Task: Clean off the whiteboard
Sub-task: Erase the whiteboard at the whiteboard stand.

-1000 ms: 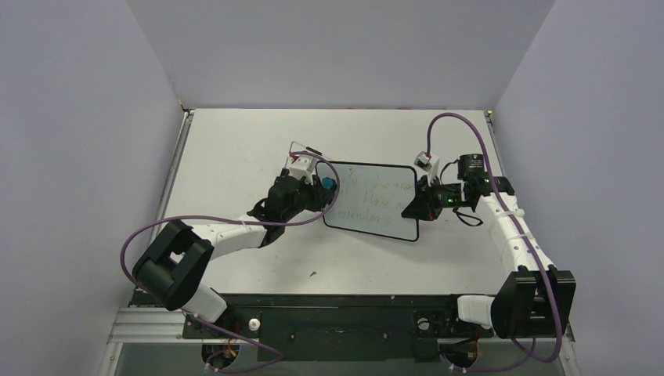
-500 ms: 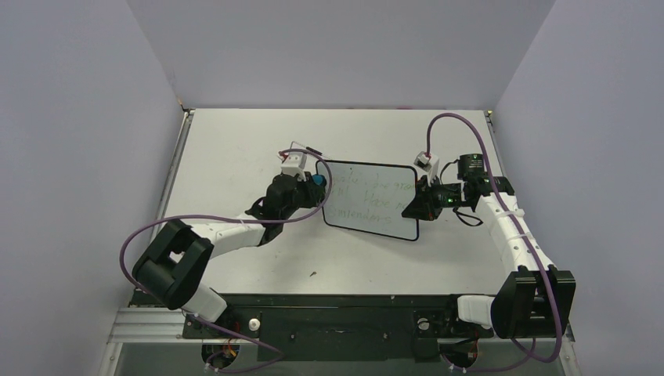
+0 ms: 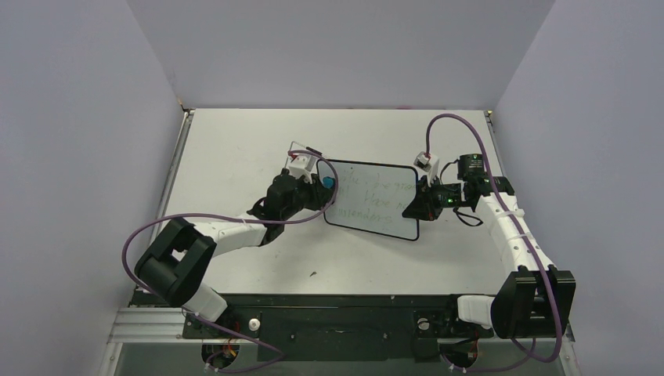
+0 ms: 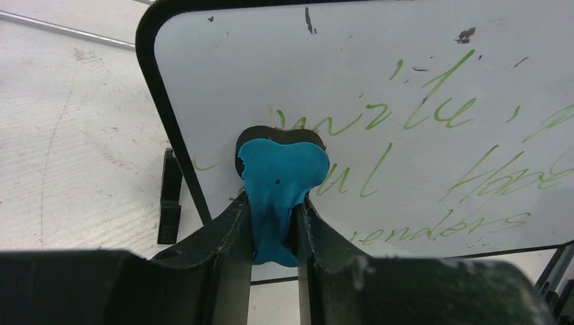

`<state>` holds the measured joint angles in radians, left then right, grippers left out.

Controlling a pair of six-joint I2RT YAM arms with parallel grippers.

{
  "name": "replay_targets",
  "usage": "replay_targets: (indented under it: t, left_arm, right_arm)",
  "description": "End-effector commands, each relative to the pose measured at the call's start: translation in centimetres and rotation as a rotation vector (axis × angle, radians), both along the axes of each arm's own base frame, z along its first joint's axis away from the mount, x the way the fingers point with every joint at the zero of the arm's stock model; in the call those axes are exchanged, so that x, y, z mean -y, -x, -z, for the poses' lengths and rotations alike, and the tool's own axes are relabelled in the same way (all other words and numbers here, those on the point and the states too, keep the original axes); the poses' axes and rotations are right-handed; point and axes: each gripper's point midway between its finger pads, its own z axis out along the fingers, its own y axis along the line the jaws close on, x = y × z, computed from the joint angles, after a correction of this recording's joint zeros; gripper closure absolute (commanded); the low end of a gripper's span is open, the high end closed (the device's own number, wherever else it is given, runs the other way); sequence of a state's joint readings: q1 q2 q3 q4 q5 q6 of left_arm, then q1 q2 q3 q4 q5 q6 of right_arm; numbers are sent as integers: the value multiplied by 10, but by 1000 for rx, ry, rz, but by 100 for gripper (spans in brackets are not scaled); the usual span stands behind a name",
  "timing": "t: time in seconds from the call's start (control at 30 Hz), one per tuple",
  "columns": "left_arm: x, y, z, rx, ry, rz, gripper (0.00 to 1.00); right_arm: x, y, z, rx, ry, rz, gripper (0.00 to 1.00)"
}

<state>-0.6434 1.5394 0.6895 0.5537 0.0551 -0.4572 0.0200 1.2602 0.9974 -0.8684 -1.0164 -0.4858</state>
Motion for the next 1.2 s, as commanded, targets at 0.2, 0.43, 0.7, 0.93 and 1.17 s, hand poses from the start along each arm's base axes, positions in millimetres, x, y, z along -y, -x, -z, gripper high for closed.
replay_targets:
  t: [0.2,0.43,0.7,0.93,1.17]
  left_arm:
    - [-7,-25,-36,96,-17,-118,100]
    - [-29,-34,-29,85,-104,-230,100]
    - [18,-16,-50,169,-43,28,100]
    - [23,-13,-47,173,-58,16,100]
    - [-30,-40,-25,54,-138,-294,100]
  right_arm:
    - [-3,3,1,50,8,-56,100]
    - [-3,3,2,47,7,-59,100]
    - [-4,5,1,49,3,-70,100]
    - [-4,6,1,47,3,-75,100]
    - [-4,6,1,48,3,-80,100]
